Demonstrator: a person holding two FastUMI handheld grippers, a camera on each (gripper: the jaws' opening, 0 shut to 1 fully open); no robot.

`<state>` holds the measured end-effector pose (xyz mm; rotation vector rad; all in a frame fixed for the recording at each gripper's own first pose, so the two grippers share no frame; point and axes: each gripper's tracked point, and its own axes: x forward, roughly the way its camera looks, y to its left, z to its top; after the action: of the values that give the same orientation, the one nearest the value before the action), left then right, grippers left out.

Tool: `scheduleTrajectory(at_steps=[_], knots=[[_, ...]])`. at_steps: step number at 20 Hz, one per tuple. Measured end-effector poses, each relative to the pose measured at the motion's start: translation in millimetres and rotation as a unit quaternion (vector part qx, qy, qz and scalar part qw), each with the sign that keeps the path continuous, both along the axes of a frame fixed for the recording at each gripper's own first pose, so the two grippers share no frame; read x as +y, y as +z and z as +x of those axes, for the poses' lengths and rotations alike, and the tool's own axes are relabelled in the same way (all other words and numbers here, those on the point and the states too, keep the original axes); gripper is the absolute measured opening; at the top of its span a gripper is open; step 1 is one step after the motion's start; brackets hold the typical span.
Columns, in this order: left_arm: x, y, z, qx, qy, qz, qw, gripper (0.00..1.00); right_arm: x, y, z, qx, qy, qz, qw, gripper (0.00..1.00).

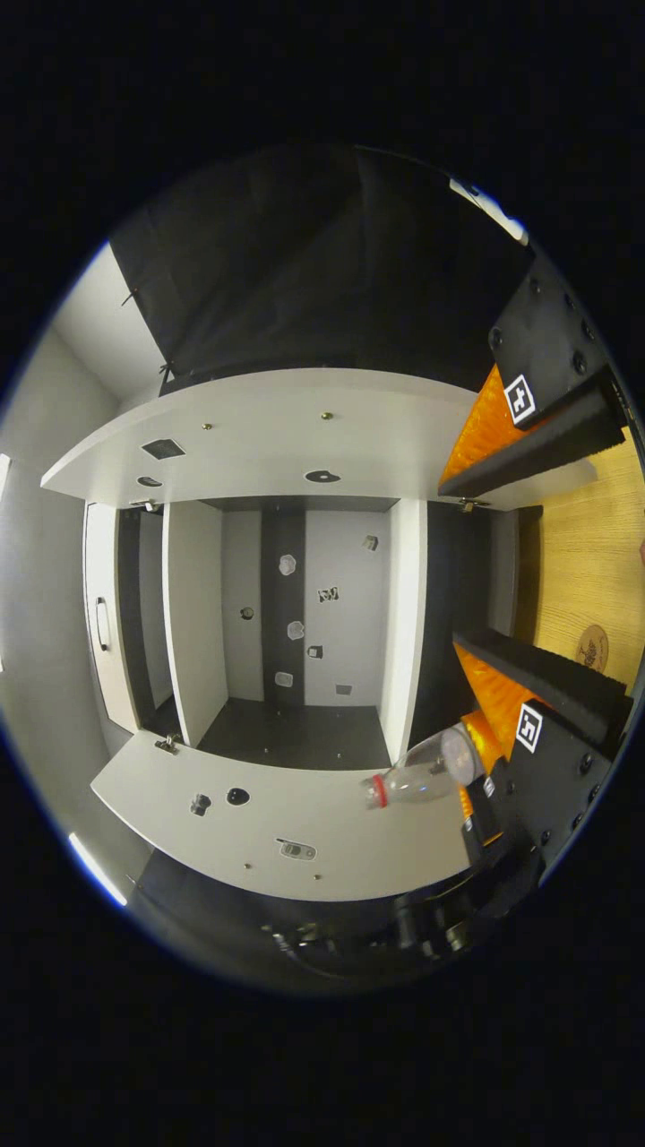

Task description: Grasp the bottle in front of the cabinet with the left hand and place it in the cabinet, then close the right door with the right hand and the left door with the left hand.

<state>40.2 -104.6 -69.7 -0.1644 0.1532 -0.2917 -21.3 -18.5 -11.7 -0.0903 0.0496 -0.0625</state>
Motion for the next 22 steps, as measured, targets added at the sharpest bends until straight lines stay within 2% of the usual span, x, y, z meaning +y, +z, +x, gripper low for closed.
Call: scheduleTrajectory(at_steps=[3, 6, 9, 13, 15, 18, 22], knots=[[-1, 48, 21, -0.012, 0.002, -0.003, 1.000, 0.71, -9, 0, -3, -0.004, -0.010, 0.004, 1.000, 0.97], [-13, 94, 52, -0.028, -0.011, -0.026, 0.999, 0.71, -19, 0, -7, -0.009, -0.022, 0.006, 1.000, 0.97], [-18, 111, 90, -0.026, -0.009, -0.012, 1.000, 0.72, -31, 2, -12, -0.015, -0.037, 0.005, 0.999, 0.97], [-37, 103, 153, 0.003, -0.012, 0.014, 1.000, 0.70, -59, 5, -24, -0.024, -0.071, 0.006, 0.997, 0.97], [-42, 87, 185, 0.028, -0.006, 0.033, 0.999, 0.71, -75, 4, -31, -0.024, -0.092, 0.004, 0.995, 0.97], [-51, 57, 225, 0.071, -0.005, 0.038, 0.997, 0.71, -97, 1, -42, -0.023, -0.121, 0.009, 0.992, 0.97], [-47, 19, 272, 0.098, 0.023, 0.103, 0.989, 0.71, -128, -7, -51, -0.018, -0.157, 0.021, 0.987, 0.97]])
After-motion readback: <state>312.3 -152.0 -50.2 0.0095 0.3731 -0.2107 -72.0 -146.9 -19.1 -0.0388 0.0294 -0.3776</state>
